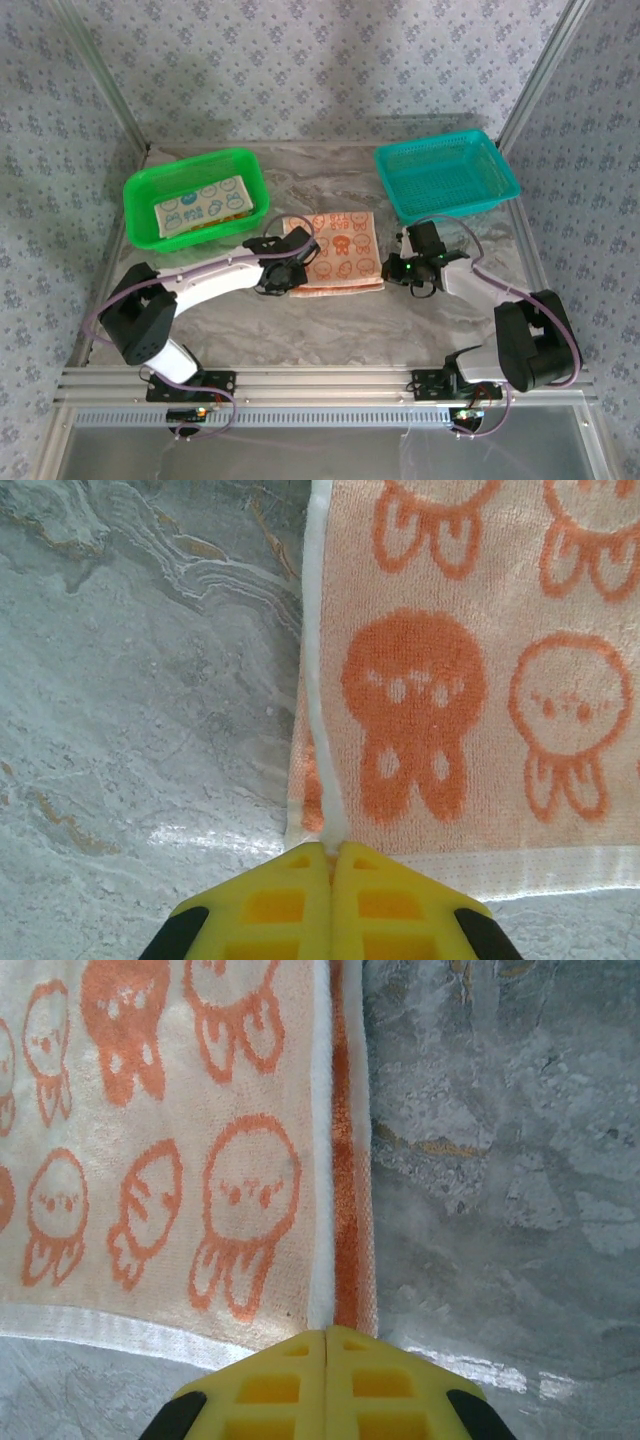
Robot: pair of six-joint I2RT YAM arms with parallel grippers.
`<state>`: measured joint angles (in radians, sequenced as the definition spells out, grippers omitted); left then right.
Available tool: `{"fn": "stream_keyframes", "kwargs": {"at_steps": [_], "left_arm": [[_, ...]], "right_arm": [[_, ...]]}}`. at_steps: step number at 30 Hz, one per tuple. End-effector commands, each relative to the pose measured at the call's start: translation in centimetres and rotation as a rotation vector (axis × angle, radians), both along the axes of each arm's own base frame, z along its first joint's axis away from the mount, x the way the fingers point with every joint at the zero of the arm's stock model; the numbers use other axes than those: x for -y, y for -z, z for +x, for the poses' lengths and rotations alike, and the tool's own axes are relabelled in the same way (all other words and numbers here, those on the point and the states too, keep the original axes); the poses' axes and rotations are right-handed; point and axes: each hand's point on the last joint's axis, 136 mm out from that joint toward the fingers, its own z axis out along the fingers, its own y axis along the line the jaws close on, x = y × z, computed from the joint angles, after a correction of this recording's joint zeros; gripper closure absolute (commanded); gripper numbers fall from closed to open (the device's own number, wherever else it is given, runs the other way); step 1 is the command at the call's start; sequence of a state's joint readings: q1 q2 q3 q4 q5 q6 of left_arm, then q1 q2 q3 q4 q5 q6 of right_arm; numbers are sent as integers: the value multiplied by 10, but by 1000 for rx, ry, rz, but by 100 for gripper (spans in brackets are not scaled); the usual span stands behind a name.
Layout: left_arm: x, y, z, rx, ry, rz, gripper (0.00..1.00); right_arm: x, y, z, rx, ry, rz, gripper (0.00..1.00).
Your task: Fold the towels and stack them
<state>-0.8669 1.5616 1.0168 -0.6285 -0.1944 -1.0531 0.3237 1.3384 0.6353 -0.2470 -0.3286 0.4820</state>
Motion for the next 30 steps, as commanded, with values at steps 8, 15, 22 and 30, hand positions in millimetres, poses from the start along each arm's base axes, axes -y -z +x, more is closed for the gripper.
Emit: {"fn": "stream_keyframes", "kwargs": {"at_steps": [8, 15, 22, 30], "left_arm": [[-2, -27, -5, 29, 3, -9, 100], [-3, -33, -12, 34, 8, -14, 100], [2, -14, -20, -21, 26, -22, 100], [10, 8, -28, -65, 36, -18, 99]], "right_arm": [[6, -24, -11, 25, 11, -7, 100], [9, -28, -19, 26, 23, -7, 100], [9, -10, -28, -24, 18, -10, 100], [7, 11, -36, -62, 2, -27, 100]]}}
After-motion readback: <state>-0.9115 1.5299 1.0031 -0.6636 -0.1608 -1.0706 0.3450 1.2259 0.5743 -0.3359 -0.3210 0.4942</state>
